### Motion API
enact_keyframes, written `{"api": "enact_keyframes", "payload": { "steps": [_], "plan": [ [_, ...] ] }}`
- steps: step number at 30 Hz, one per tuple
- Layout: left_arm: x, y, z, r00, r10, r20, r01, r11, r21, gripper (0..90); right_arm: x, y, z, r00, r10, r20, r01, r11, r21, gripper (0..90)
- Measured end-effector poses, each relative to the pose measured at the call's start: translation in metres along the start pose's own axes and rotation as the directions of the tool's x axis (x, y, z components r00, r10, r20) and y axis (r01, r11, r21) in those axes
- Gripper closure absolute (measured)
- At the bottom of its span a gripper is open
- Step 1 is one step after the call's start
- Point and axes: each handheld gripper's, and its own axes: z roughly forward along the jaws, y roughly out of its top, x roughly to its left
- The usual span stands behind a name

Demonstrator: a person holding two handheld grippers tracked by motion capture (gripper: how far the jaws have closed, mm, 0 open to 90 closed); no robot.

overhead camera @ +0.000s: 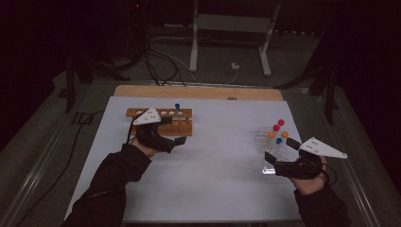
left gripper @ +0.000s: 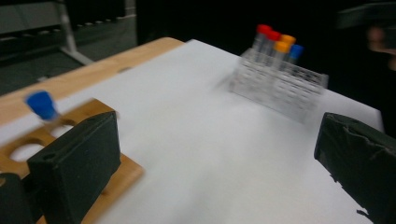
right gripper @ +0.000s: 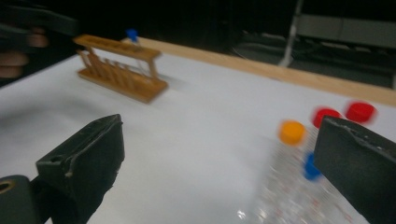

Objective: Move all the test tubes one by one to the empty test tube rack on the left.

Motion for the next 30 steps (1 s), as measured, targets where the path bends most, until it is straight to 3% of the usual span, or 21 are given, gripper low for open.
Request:
{"api": "enact_keyframes", "payload": {
  "steps": [7,9,18,22,30],
  "plan": [
    [-0.017,-0.015,-0.013,0.9997,-0.005,0.022,0.006,0.9995,-0.031,1.3,-0.022,-0.02,0.015,0.9981,0.021,0.058,-0.026,0.996,0.088,8.2],
    [-0.02,-0.018,-0.014,0.9996,-0.011,0.025,0.012,0.9992,-0.037,1.3,-0.026,-0.024,0.019,0.9958,0.032,0.086,-0.041,0.994,0.101,19.9],
    [-0.026,-0.024,-0.012,0.9989,0.005,0.046,-0.004,0.9998,-0.021,1.3,-0.041,-0.033,0.035,0.9878,0.068,0.14,-0.092,0.981,0.17,47.5],
    [-0.026,-0.025,-0.011,0.999,0.007,0.044,-0.006,0.9998,-0.017,1.3,-0.047,-0.034,0.042,0.9787,0.101,0.179,-0.134,0.974,0.182,60.0],
    [-0.024,-0.027,-0.011,0.9991,0.0,0.043,0.0,0.9999,-0.011,1.3,-0.048,-0.034,0.052,0.9781,0.084,0.191,-0.125,0.969,0.215,70.6]
  ]
}}
